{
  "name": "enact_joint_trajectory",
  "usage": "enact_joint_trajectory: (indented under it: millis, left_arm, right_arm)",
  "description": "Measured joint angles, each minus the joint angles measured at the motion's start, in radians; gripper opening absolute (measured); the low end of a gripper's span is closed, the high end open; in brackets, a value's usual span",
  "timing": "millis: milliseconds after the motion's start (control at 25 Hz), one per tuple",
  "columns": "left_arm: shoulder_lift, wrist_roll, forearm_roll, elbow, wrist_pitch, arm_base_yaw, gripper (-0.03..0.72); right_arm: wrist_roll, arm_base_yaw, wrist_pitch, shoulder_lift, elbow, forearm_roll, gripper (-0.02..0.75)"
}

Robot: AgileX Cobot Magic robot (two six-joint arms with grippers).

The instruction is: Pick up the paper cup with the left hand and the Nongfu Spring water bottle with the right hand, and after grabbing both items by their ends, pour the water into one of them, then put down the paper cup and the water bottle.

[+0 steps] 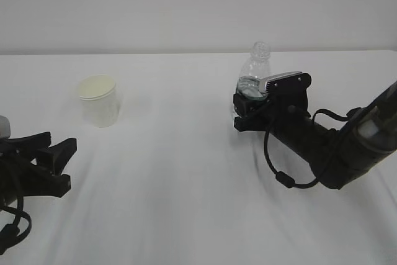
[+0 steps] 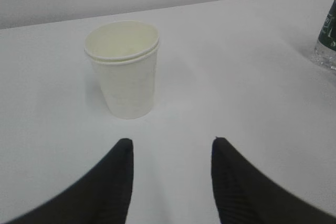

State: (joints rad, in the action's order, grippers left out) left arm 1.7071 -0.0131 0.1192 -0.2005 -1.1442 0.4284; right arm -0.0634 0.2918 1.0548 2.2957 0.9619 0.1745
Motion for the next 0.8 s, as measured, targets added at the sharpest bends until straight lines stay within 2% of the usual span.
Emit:
enact_joint_trajectory:
  millis: [440, 800]
  left_arm:
    - [0.000, 0.000, 0.000, 0.000, 0.000, 0.000, 0.345]
    - [0.000, 0.000, 0.000, 0.000, 0.000, 0.000, 0.345]
  right_arm:
    - [0.002, 0.000, 0.008, 0.002, 0.000, 0.000, 0.397]
    - [0.002, 0.000, 0.072, 0.004, -0.043, -0.010, 0.396]
